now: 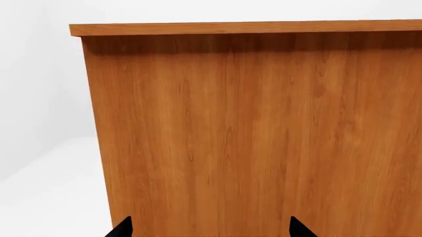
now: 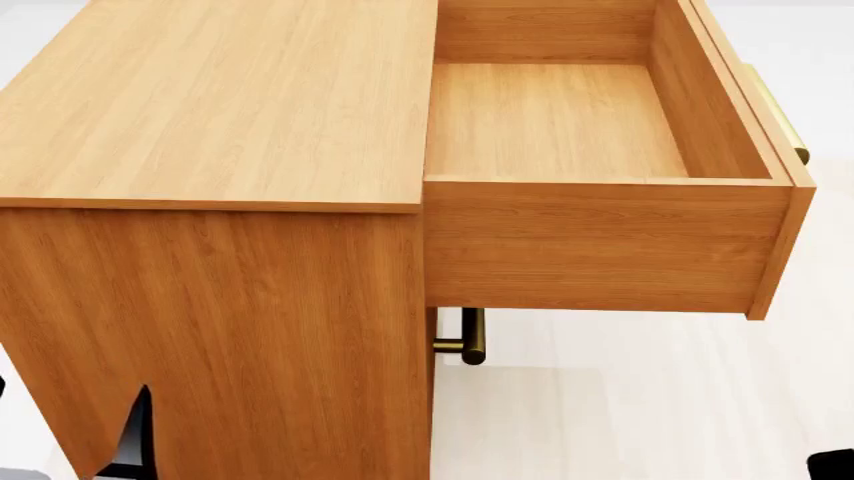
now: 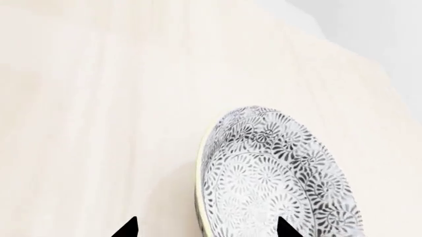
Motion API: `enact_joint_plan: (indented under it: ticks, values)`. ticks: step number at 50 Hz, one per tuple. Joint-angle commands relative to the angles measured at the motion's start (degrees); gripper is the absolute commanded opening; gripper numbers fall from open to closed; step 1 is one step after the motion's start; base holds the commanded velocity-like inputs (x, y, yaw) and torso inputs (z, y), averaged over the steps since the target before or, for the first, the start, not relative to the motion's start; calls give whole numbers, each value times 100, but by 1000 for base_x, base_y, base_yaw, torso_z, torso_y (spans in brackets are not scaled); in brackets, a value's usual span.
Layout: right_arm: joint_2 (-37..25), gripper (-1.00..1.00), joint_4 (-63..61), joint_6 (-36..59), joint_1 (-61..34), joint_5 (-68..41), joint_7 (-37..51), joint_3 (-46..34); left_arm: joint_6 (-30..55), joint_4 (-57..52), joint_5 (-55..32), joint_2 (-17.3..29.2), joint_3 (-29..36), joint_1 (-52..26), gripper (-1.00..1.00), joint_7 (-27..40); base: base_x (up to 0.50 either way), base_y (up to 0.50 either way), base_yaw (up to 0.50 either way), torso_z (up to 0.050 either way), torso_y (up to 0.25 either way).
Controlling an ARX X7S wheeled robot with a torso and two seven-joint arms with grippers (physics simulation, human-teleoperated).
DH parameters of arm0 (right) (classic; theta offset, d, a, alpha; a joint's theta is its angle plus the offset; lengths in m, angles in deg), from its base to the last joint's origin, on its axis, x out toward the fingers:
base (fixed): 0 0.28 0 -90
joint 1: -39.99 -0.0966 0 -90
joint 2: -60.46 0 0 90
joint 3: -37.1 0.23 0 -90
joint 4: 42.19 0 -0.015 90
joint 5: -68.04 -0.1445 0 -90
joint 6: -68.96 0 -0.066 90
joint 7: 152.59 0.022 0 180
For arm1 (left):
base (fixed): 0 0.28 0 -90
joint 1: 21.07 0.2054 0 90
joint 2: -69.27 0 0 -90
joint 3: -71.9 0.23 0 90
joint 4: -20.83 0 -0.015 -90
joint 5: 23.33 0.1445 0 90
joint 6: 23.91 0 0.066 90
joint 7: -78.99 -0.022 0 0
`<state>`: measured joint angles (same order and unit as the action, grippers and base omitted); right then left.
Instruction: Put the bowl on top of the cabinet.
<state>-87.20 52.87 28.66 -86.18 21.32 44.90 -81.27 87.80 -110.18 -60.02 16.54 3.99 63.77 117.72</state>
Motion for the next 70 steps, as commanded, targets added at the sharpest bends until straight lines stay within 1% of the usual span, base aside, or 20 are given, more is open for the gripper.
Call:
enact_joint_plan:
  ticks: [1,9,16,23,24,25,26,31,39,42,49,50,51,58,59,61,63,64,67,70]
  values:
    - [331,100,762,-262,-126,312,-312,-226,-53,75,8,-2,3,17,100,-31,0,0,0,0,0]
    - [419,100,918,-290,-72,328,-254,-225,-97,165,17,-37,26,3,100,-75,0,0,0,0,0]
    - [580,100,1421,-574,-82,508,-437,-307,-175,254,18,-25,3,45,100,-123,0,0,0,0,0]
    - [503,100,1212,-547,32,384,-371,-220,-224,281,41,-25,8,80,100,-138,0,0,0,0,0]
    - [652,-100,1516,-939,178,569,-355,-257,-217,274,20,-20,-2,80,100,-132,0,0,0,0,0]
    - [671,-100,1550,-1002,212,573,-371,-250,-220,269,18,-16,-5,82,100,-132,0,0,0,0,0]
    - [486,-100,1134,-607,131,366,-241,-169,-221,263,14,-14,-9,85,100,-128,0,0,0,0,0]
    - [645,-100,1503,-1106,263,602,-379,-248,-249,283,24,-14,-3,101,100,-143,0,0,0,0,0]
    - [677,-100,1650,-1166,231,691,-430,-295,-260,285,17,-16,-4,115,100,-132,0,0,0,0,0]
    - [462,-100,1180,-719,140,476,-301,-218,-272,313,29,-28,9,110,100,-145,0,0,0,0,0]
    - [366,-100,970,-550,115,420,-198,-190,-298,335,20,-16,-7,122,100,-153,0,0,0,0,0]
    - [448,-100,1100,-788,221,515,-192,-205,-305,345,11,-9,-20,130,100,-154,0,0,0,0,0]
    - [418,-100,1042,-758,213,497,-181,-193,-306,348,10,-8,-23,133,100,-150,0,0,0,0,0]
    - [-197,-100,-81,-3,81,28,223,114,-327,258,-10,44,-59,199,100,-118,0,0,0,0,0]
    - [-397,-100,-503,395,8,-287,438,283,-334,269,-13,41,-57,202,100,-127,0,0,0,0,0]
    - [-569,-100,-750,404,167,-439,604,434,-328,275,-12,37,-51,198,100,-122,0,0,0,0,0]
    - [-869,-100,-1243,745,178,-849,913,706,-292,172,-51,71,-73,206,100,-78,0,0,0,0,0]
    - [-872,-100,-1252,749,183,-858,921,712,-292,172,-52,71,-73,206,100,-77,0,0,0,0,0]
    - [-1378,-100,-1906,1225,134,-1563,1320,1165,-309,154,-21,94,-62,219,100,-95,0,0,0,0,0]
    - [-1598,-100,-2143,1428,93,-1932,1534,1402,-305,180,-43,93,-75,204,100,-96,0,0,0,0,0]
